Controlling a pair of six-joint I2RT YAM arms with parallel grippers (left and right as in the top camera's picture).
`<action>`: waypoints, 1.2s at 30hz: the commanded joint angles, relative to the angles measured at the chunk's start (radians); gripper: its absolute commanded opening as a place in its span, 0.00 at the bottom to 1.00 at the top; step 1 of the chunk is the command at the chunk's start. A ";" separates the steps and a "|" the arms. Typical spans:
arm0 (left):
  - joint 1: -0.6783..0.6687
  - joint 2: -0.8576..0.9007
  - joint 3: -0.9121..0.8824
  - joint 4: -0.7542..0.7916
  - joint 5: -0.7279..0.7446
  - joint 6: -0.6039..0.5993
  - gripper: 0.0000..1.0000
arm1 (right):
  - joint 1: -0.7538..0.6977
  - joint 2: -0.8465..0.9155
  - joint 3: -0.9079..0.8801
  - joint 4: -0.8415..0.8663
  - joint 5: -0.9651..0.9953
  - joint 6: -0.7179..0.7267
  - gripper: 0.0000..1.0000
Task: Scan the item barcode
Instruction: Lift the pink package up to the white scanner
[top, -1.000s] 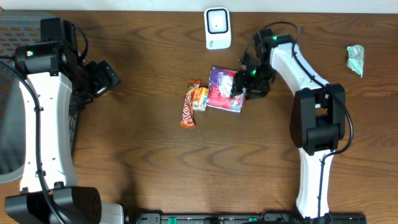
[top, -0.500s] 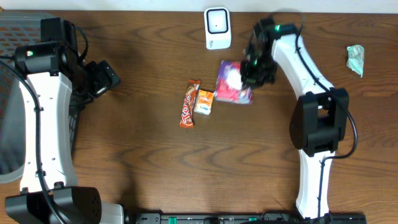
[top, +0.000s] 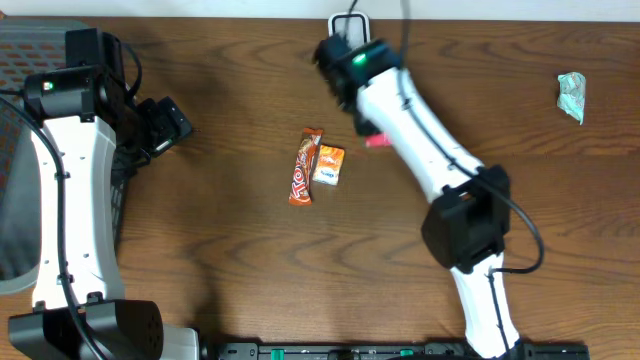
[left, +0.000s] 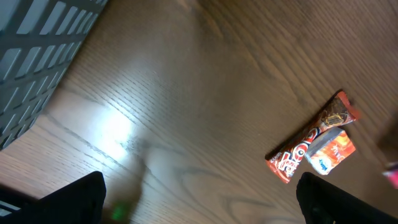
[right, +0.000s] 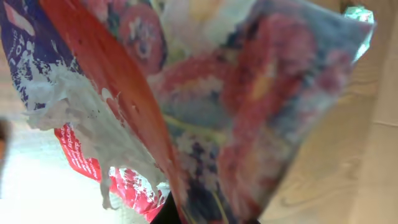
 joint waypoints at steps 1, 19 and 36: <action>0.002 0.006 -0.005 -0.003 -0.013 -0.001 0.98 | 0.049 -0.008 -0.074 0.016 0.127 0.071 0.01; 0.002 0.006 -0.005 -0.003 -0.013 -0.001 0.98 | -0.246 -0.008 0.119 0.050 -1.304 -0.456 0.01; 0.002 0.006 -0.005 -0.003 -0.013 -0.001 0.98 | -0.447 -0.008 0.037 -0.032 -2.005 -0.389 0.02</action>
